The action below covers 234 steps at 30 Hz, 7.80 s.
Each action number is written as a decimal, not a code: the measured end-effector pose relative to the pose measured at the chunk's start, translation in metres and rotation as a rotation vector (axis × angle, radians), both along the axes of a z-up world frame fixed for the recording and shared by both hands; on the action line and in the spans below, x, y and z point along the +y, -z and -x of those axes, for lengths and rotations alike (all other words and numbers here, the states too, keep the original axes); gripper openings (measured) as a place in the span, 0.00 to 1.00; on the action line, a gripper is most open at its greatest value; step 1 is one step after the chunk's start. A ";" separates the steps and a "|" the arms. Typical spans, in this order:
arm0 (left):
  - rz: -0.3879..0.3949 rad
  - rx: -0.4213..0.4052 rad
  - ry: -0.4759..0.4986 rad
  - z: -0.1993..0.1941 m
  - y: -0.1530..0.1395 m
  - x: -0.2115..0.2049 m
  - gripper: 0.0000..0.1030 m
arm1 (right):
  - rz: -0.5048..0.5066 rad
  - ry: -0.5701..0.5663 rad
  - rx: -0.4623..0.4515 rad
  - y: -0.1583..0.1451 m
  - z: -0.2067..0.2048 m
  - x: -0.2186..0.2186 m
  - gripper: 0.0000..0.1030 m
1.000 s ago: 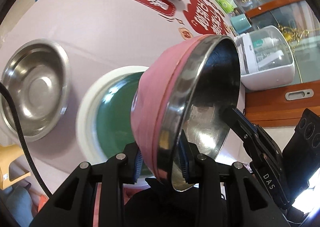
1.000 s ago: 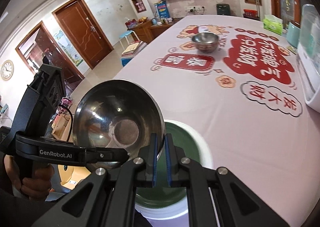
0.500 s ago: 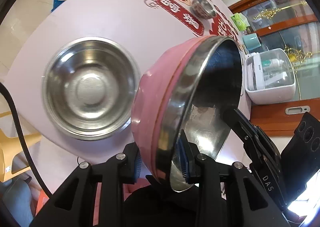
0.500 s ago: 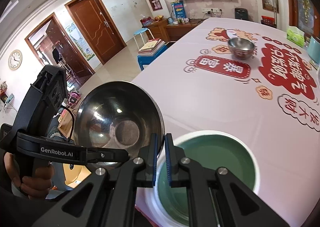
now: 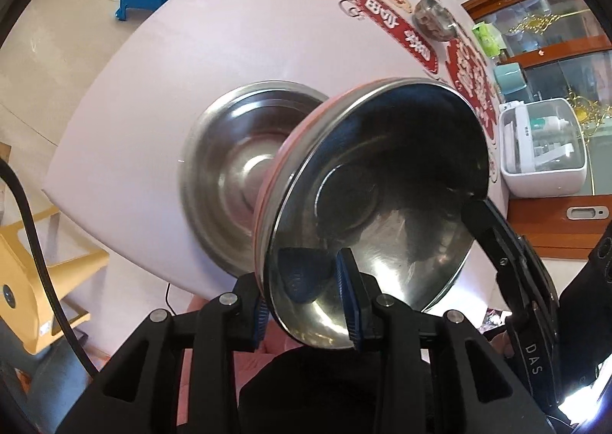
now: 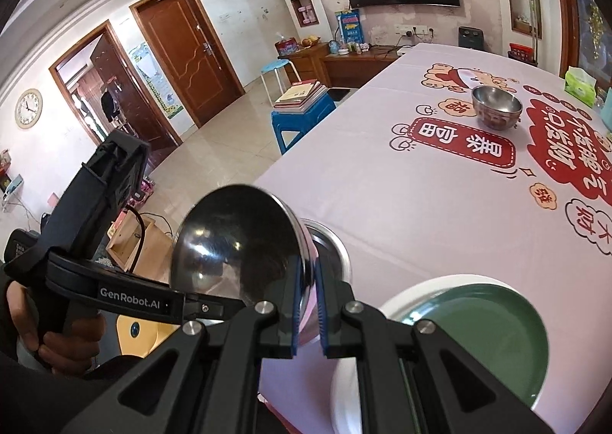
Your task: Organize plates and bowls
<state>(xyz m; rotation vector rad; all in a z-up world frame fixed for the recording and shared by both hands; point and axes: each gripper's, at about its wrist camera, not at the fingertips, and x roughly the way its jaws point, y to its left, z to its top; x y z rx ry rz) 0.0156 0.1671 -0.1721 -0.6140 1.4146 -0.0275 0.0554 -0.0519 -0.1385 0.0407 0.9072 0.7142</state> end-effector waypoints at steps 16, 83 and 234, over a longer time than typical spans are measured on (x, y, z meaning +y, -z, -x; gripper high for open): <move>-0.020 0.055 0.066 -0.015 0.021 0.029 0.32 | 0.060 0.083 0.025 0.015 0.007 0.030 0.11; -0.251 -0.264 0.355 -0.323 -0.157 -0.106 0.72 | 0.342 0.386 -0.001 -0.115 -0.264 -0.162 0.55; -0.008 -0.107 0.275 -0.064 -0.020 -0.033 0.17 | 0.036 0.312 0.091 0.002 -0.006 -0.011 0.11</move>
